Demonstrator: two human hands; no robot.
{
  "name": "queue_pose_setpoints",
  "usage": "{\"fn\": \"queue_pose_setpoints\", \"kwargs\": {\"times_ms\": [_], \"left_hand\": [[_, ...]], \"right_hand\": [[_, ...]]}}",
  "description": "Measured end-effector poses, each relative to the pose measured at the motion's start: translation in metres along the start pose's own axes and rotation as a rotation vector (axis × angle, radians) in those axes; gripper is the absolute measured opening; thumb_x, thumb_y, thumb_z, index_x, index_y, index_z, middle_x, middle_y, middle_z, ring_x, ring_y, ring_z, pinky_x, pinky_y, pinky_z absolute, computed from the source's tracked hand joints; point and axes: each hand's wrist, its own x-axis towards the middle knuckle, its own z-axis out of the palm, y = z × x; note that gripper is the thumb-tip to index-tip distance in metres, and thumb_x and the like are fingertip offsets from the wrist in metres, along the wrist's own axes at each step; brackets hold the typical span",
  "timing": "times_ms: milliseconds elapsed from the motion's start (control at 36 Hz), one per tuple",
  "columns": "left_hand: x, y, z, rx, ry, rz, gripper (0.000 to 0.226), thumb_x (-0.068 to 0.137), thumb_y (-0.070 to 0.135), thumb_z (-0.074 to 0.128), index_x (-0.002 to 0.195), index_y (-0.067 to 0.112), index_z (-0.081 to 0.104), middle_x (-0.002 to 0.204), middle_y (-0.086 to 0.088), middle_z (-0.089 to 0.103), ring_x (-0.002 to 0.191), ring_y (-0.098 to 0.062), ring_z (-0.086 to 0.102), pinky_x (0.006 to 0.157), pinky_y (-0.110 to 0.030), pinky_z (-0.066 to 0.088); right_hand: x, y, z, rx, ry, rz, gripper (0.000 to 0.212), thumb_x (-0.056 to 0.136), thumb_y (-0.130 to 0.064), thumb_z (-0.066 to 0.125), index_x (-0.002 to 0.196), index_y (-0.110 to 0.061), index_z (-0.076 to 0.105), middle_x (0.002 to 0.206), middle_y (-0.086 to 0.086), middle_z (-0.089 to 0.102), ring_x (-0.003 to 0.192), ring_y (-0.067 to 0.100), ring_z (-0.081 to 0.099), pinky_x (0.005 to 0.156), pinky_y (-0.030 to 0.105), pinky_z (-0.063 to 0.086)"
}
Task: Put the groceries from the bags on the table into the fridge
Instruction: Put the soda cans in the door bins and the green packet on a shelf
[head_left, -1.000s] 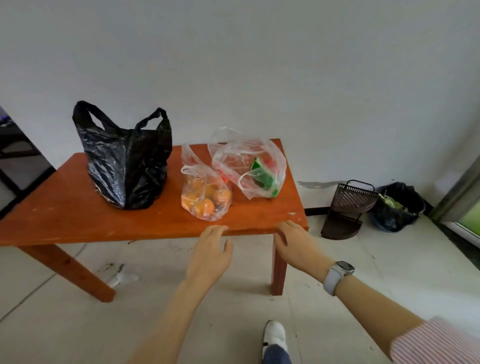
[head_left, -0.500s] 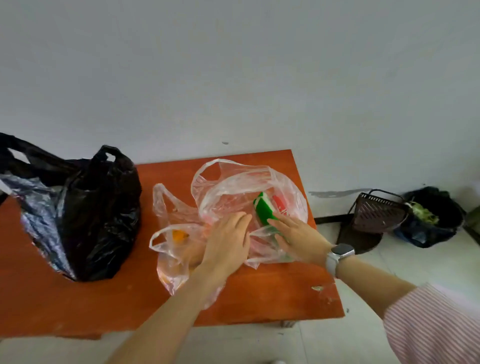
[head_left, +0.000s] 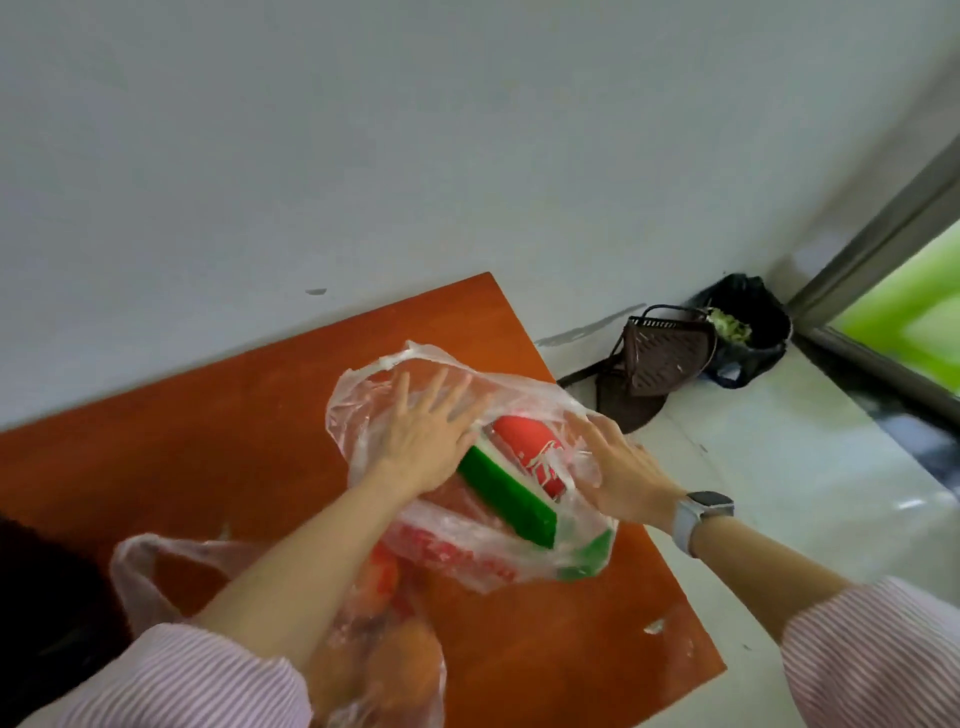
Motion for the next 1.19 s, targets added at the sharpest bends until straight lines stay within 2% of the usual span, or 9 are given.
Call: {"fn": "queue_pose_setpoints", "kwargs": {"times_ms": [111, 167, 250, 306, 444, 694, 833, 1028, 1194], "left_hand": [[0.034, -0.013, 0.018, -0.294, -0.143, -0.001, 0.049, 0.098, 0.046, 0.004, 0.146, 0.039, 0.001, 0.156, 0.013, -0.002, 0.145, -0.016, -0.005, 0.116, -0.052, -0.002], [0.046, -0.015, 0.032, -0.583, -0.145, -0.063, 0.048, 0.099, 0.045, 0.012, 0.145, 0.035, 0.024, 0.154, 0.011, 0.022, 0.144, -0.017, 0.015, 0.117, -0.047, 0.012], [0.052, -0.012, 0.04, -0.921, -0.074, -0.198, 0.044, 0.099, 0.041, 0.032, 0.11, 0.016, 0.067, 0.11, -0.009, 0.067, 0.107, -0.025, 0.057, 0.092, -0.036, 0.044], [0.052, -0.01, 0.039, -0.99, -0.056, -0.235, 0.049, 0.098, 0.038, 0.039, 0.068, 0.006, 0.06, 0.063, -0.005, 0.056, 0.066, -0.02, 0.052, 0.063, -0.032, 0.036], [0.052, -0.015, 0.039, -1.087, -0.081, -0.378, 0.05, 0.095, 0.034, 0.049, 0.051, 0.011, 0.04, 0.05, -0.003, 0.036, 0.053, -0.018, 0.037, 0.056, -0.032, 0.021], [0.027, -0.003, 0.005, -0.751, 0.36, -0.217, 0.029, 0.091, 0.018, 0.053, 0.119, 0.013, 0.059, 0.124, -0.002, 0.059, 0.117, -0.019, 0.052, 0.097, -0.028, 0.04], [-0.008, 0.013, 0.012, -0.344, 0.022, 0.271, 0.062, 0.095, 0.045, 0.039, 0.148, 0.024, 0.015, 0.155, 0.01, 0.008, 0.144, -0.009, 0.006, 0.115, -0.036, 0.001], [-0.028, 0.011, 0.029, -0.036, 0.155, 0.294, 0.08, 0.058, 0.028, 0.081, 0.131, 0.017, 0.05, 0.118, -0.003, 0.058, 0.114, -0.025, 0.052, 0.092, -0.047, 0.038], [-0.031, 0.011, 0.025, 0.044, 0.24, 0.311, 0.038, 0.049, 0.007, 0.072, 0.083, 0.02, 0.061, 0.1, -0.006, 0.058, 0.095, -0.025, 0.055, 0.082, -0.04, 0.026]], "right_hand": [[0.024, 0.004, 0.01, 0.385, -0.02, 0.125, 0.036, 0.097, -0.012, 0.041, 0.133, -0.015, 0.042, 0.135, 0.003, 0.038, 0.122, 0.024, 0.043, 0.092, 0.023, 0.045], [0.022, 0.001, 0.006, 0.487, 0.059, 0.193, 0.033, 0.099, -0.011, 0.035, 0.13, -0.005, 0.046, 0.118, 0.005, 0.047, 0.104, 0.019, 0.046, 0.068, 0.01, 0.043], [0.012, 0.013, 0.008, 0.575, -0.038, 0.252, 0.037, 0.101, -0.025, 0.027, 0.128, -0.009, 0.048, 0.119, 0.005, 0.051, 0.107, 0.019, 0.049, 0.083, 0.019, 0.041], [0.0, 0.015, 0.015, 0.489, -0.058, 0.178, 0.04, 0.099, -0.039, 0.029, 0.131, -0.02, 0.043, 0.132, 0.003, 0.046, 0.126, 0.021, 0.042, 0.096, 0.023, 0.042], [-0.024, 0.041, 0.039, -0.129, -0.204, -0.084, 0.082, 0.071, -0.072, -0.007, 0.142, -0.037, 0.009, 0.149, -0.014, -0.004, 0.137, 0.009, -0.013, 0.116, 0.039, -0.008], [-0.013, 0.023, 0.001, 0.524, 0.245, 0.13, 0.034, 0.088, 0.011, 0.039, 0.094, -0.011, 0.064, 0.089, 0.002, 0.064, 0.084, 0.021, 0.064, 0.085, 0.038, 0.054], [0.018, -0.015, -0.007, 0.481, 0.125, 0.037, 0.034, 0.09, 0.001, 0.043, 0.122, -0.005, 0.055, 0.116, 0.009, 0.059, 0.105, 0.025, 0.057, 0.092, 0.036, 0.048], [0.019, -0.028, 0.017, 0.002, 0.06, -0.014, 0.058, 0.089, -0.036, 0.051, 0.139, -0.017, 0.032, 0.138, 0.004, 0.032, 0.127, 0.023, 0.034, 0.103, 0.039, 0.038], [0.024, -0.024, 0.029, -0.053, 0.063, 0.031, 0.087, 0.073, -0.044, 0.069, 0.14, -0.022, 0.02, 0.137, 0.009, 0.035, 0.126, 0.029, 0.035, 0.104, 0.044, 0.035]]}}
